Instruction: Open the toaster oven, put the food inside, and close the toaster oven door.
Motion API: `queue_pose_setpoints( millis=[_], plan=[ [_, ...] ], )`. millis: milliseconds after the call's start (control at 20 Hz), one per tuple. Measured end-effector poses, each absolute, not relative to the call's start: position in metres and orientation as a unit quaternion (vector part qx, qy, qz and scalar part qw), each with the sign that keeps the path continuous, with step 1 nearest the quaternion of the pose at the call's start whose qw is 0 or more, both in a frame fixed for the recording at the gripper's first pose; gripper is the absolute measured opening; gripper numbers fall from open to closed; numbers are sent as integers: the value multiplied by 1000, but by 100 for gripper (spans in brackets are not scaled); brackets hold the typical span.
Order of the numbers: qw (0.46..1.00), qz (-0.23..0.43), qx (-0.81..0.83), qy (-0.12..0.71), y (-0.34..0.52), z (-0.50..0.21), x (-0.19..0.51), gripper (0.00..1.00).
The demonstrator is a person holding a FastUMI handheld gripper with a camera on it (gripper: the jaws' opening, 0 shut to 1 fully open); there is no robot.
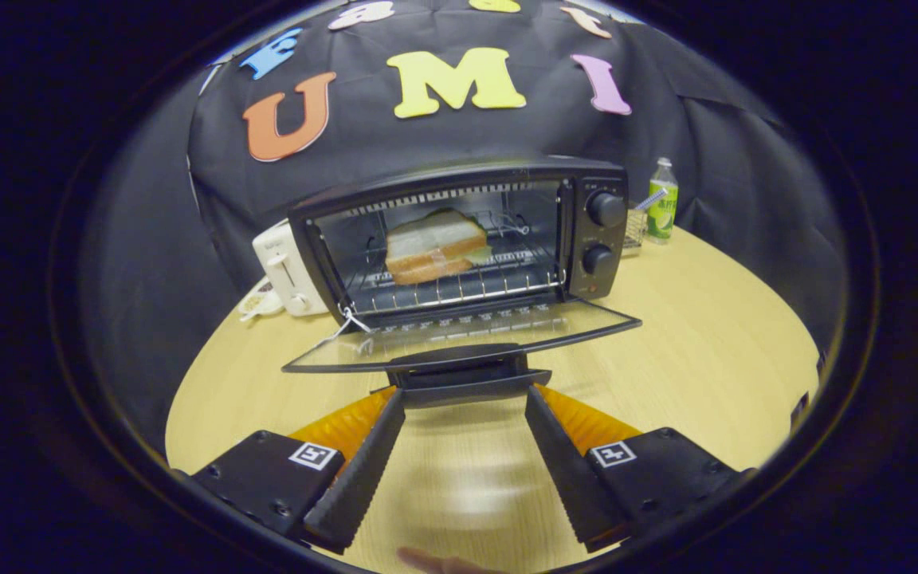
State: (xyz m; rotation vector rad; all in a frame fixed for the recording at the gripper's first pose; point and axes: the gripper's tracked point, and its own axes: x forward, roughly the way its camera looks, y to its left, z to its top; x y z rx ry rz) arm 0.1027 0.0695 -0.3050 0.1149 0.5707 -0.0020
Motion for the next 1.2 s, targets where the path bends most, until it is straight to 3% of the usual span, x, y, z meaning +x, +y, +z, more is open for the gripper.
queue_pose_setpoints(
  millis=[450,700,1200],
  plan=[
    [989,15,8,148,70,-261,137,100],
    [993,32,81,77,53,-236,146,100],
    [995,30,48,77,50,-242,172,100]
  ],
)
